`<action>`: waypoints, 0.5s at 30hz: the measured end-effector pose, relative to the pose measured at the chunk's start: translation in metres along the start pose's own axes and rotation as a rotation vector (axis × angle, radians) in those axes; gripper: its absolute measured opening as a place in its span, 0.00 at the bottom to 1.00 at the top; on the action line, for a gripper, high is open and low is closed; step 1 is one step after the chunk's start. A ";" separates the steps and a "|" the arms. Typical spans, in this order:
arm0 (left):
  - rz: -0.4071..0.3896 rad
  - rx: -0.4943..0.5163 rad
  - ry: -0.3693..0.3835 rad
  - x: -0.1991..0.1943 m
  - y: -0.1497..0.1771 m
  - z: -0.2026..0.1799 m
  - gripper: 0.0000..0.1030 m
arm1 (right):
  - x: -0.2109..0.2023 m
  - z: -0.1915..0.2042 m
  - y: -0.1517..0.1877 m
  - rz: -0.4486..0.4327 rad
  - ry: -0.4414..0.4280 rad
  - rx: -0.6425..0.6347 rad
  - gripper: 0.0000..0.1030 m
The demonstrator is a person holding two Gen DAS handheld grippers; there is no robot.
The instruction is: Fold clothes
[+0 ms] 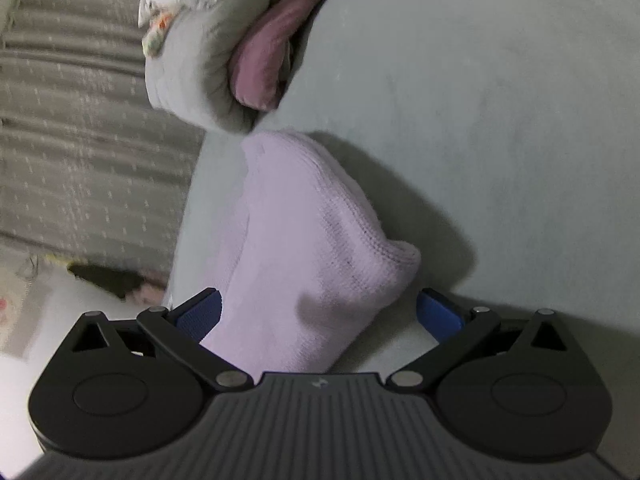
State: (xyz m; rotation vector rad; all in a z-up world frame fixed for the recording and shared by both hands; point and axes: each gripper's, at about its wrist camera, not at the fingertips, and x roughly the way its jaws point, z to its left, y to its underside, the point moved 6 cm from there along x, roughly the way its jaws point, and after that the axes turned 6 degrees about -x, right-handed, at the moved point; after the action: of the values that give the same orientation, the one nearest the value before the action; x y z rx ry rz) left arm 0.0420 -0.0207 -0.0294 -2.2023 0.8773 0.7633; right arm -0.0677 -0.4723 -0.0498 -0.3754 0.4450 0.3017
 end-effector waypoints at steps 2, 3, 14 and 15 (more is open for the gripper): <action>-0.025 -0.033 -0.034 0.007 -0.004 -0.002 0.99 | 0.010 0.001 0.001 -0.040 -0.003 0.003 1.00; -0.035 -0.045 -0.038 0.009 -0.006 -0.002 0.99 | 0.016 0.003 0.001 -0.057 0.009 -0.001 1.00; -0.165 -0.097 -0.011 0.002 -0.016 0.006 0.33 | 0.049 0.019 -0.002 -0.123 0.157 -0.130 0.45; -0.158 -0.109 -0.004 0.003 -0.017 0.006 0.31 | 0.047 0.018 -0.002 -0.120 0.186 -0.149 0.42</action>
State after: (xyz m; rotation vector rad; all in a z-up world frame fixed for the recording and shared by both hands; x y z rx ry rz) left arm 0.0546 -0.0078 -0.0297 -2.3329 0.6642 0.7542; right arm -0.0204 -0.4570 -0.0563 -0.5768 0.5820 0.1845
